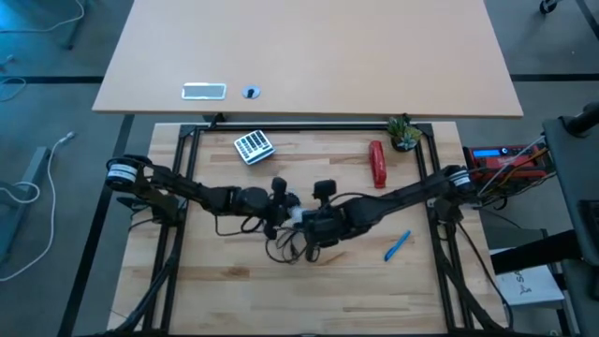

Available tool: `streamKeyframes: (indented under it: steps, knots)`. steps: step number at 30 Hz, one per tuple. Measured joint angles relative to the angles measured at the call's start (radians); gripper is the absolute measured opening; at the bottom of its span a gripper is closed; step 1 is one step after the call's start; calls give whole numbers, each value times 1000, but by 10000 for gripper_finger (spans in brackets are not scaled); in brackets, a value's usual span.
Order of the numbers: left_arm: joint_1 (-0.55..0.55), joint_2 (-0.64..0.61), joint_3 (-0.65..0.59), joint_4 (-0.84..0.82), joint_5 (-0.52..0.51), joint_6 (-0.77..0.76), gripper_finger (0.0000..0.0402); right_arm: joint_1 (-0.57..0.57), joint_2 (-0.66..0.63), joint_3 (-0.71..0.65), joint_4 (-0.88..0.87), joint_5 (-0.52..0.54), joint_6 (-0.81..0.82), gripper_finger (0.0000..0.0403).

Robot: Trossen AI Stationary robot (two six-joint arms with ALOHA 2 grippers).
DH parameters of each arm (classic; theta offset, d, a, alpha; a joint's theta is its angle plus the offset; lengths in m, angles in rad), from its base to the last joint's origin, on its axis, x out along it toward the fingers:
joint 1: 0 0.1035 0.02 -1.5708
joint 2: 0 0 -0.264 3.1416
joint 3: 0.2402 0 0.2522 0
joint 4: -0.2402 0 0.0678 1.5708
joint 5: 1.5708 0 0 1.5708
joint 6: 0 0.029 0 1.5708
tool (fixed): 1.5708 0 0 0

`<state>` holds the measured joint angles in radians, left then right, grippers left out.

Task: Screw lightbulb
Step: Remove the white lightbulb from the silver lamp

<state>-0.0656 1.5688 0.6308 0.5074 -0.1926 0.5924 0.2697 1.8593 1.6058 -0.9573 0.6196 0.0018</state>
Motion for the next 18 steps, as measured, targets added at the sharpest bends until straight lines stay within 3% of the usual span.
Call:
streamKeyframes:
  steps: [5, 9, 12, 15, 18]
  knots:
    - [2, 0, -5, 7, -162, -7, 161, 24, -22, -3, -103, 18, 229, 358]
    - [3, 0, -5, 8, -169, -8, 161, 55, -29, -8, -108, 77, 404, 359]
    - [2, 0, -5, 8, -169, -9, 161, 90, -29, -29, -103, 186, 532, 359]
    - [3, 0, -5, 8, -162, -10, 161, 136, -29, -118, -37, 374, 642, 359]
    - [3, 0, -6, 8, -156, -10, 161, 155, -34, -253, 135, 383, 693, 359]
